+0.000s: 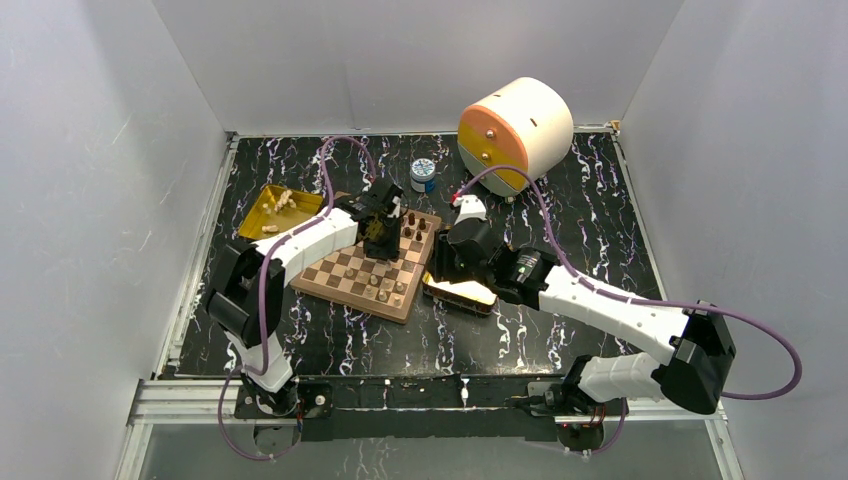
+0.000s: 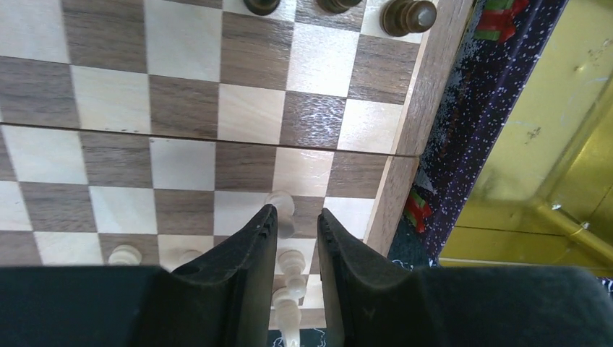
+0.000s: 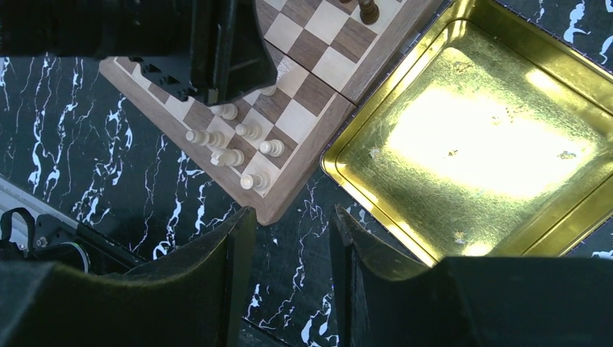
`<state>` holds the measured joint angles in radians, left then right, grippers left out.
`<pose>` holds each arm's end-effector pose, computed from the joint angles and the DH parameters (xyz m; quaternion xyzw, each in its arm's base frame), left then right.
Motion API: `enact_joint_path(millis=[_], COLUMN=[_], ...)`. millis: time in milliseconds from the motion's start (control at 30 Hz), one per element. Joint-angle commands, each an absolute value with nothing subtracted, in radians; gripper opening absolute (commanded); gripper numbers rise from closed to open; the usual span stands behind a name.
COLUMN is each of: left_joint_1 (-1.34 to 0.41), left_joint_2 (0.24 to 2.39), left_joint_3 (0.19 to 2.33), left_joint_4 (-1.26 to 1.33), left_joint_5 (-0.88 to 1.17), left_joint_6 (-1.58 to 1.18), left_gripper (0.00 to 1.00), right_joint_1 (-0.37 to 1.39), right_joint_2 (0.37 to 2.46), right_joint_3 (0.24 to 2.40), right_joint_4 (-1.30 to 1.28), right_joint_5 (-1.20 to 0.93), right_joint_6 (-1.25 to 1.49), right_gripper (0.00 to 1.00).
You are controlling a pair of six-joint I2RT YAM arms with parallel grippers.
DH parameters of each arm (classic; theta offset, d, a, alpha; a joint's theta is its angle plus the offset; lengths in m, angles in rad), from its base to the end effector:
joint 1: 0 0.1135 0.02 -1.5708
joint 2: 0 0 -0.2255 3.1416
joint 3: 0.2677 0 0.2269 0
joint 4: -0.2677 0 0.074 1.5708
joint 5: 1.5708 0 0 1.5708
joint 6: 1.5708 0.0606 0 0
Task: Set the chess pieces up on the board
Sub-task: Pick up the chess piece from the chessboard.
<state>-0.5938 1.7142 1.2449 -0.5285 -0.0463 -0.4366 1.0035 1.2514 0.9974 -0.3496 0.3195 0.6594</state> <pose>0.2896 -0.1921 0.1782 0.0688 0.9565 -0.1199 0.2568 0.1689 0.2296 0.2560 -0.0768 0.8738 0.2443 0.4134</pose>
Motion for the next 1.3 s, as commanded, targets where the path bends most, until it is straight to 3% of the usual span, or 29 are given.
enact_joint_path(millis=[0,700,1067,1267], left_joint_1=[-0.619,-0.650,-0.652,-0.652], left_joint_2=[1.729,1.723,1.717,1.707], left_joint_3=[1.269,1.260,1.279,1.345], left_joint_4=[-0.522,-0.589,-0.597,-0.658], left_joint_5=[-0.083,-0.157,-0.169,-0.240], left_joint_6=[-0.449,-0.421,-0.419,-0.420], left_gripper=[0.26,0.27,0.09,0.09], right_joint_1=[1.006,1.006,1.006,1.006], right_joint_2=[1.217,1.227,1.239,1.231], right_joint_3=[0.984,0.989,0.992,0.994], right_joint_4=[-0.344,-0.317,-0.317,-0.324], right_joint_5=[0.358,0.363,0.350,0.349], right_joint_6=[0.675,0.663,0.667,0.679], right_gripper=[0.50,0.48,0.47,0.58])
